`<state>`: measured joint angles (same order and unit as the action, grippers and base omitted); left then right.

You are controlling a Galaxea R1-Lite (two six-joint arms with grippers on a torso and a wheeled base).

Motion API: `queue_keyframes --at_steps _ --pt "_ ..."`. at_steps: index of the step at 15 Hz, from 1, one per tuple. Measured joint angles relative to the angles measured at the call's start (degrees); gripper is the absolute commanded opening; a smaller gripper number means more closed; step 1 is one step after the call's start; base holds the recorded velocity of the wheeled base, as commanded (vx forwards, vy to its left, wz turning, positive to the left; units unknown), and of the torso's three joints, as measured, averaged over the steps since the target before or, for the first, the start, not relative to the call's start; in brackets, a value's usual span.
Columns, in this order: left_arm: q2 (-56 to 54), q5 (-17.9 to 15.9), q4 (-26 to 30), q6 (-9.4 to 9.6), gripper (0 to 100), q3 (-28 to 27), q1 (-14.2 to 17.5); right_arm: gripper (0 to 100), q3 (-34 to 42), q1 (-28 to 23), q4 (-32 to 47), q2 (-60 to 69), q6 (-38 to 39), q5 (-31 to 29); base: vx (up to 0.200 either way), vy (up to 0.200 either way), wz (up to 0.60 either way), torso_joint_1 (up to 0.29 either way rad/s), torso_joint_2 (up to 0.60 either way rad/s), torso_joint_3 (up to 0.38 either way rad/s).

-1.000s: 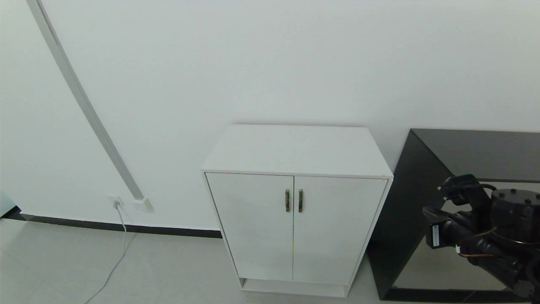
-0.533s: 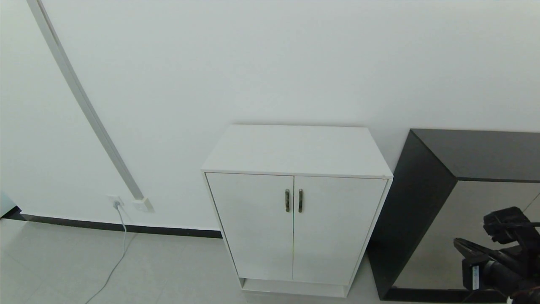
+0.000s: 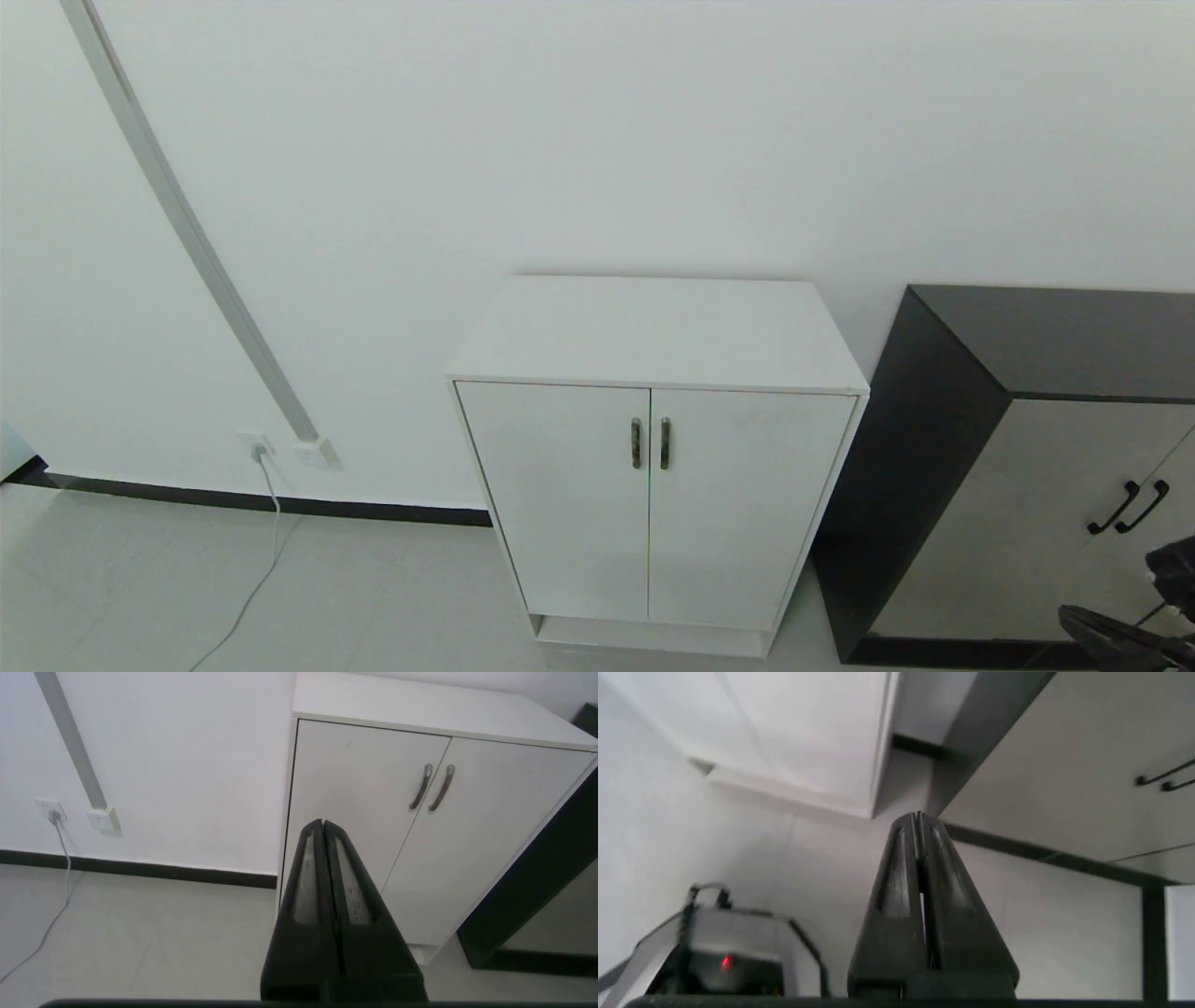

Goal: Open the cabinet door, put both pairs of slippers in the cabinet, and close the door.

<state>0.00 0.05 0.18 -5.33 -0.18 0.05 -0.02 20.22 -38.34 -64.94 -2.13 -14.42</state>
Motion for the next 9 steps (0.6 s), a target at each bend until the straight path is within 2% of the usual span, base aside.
queue_keyframes --at_steps 6,9 --pt "0.0 0.02 0.0 -0.02 0 0.0 -0.05 0 0.02 0.0 24.49 19.54 0.28 9.91 0.0 0.0 0.0 0.0 0.0 0.0" --pt "0.0 0.0 0.0 0.0 0 0.0 -0.02 0 0.02 0.06 30.46 24.59 0.02 15.15 0.0 0.0 0.0 0.0 0.0 0.0"
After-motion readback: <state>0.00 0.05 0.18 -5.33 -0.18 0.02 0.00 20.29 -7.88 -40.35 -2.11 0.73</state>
